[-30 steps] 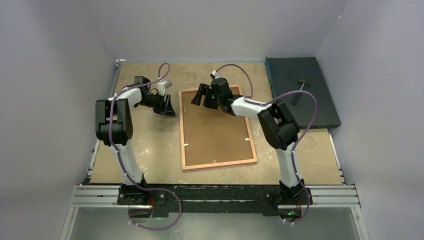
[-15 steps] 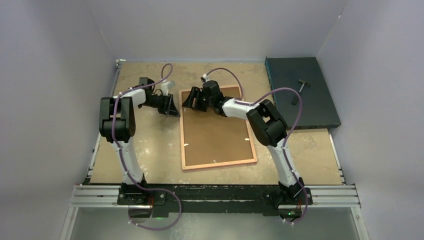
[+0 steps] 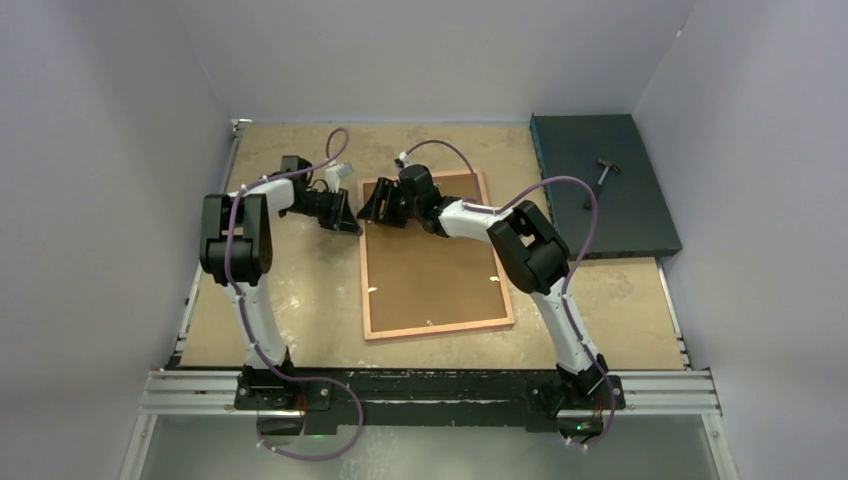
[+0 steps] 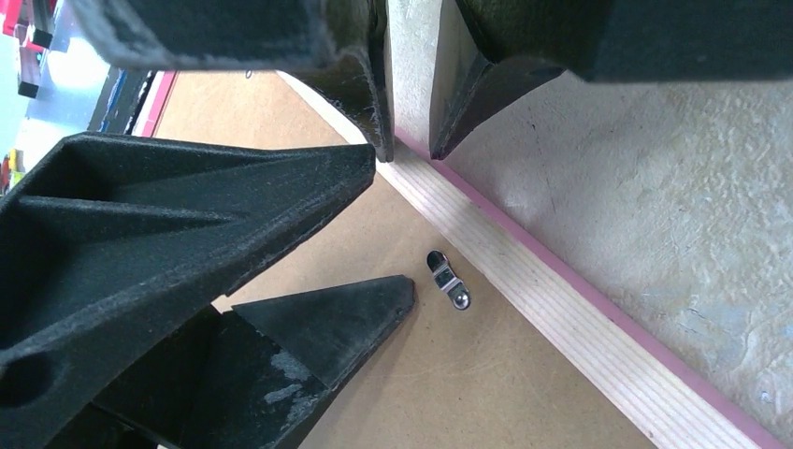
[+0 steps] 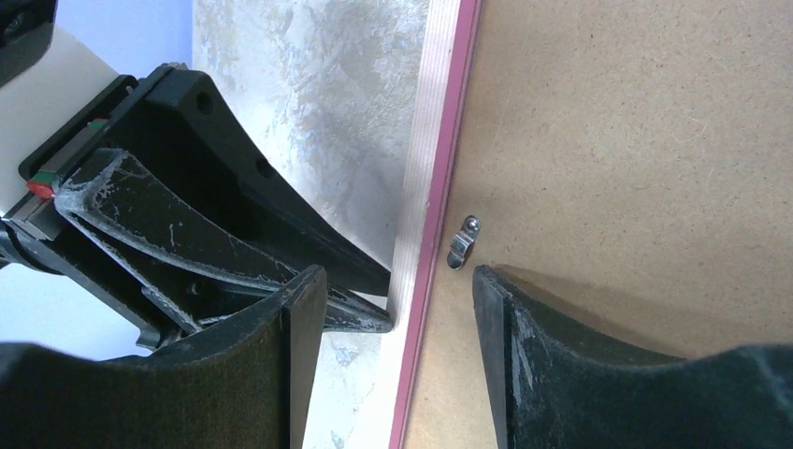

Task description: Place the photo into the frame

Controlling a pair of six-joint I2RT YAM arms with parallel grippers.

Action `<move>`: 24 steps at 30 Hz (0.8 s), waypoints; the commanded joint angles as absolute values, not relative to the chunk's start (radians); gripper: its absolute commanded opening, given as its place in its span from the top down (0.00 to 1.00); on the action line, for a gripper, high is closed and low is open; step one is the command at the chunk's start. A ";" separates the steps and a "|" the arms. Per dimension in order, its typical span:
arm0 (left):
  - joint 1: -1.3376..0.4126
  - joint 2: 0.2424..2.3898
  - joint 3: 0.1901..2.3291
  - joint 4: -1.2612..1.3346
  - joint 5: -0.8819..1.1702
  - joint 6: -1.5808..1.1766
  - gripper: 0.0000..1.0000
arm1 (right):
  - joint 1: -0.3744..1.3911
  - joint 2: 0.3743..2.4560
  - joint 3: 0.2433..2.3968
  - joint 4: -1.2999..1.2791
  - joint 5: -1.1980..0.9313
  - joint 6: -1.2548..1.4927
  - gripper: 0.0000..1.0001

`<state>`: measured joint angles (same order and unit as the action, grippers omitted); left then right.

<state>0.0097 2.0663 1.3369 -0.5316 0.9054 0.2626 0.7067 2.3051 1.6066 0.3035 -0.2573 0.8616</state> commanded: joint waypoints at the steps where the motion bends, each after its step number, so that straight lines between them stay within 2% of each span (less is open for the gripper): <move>1: 0.006 2.060 1.311 -0.505 0.882 0.275 0.83 | 0.715 2.332 1.629 0.309 -0.284 0.884 0.39; 24: 0.006 2.038 1.270 -0.501 0.872 0.309 0.89 | 0.720 2.372 1.622 0.391 -0.262 0.993 0.43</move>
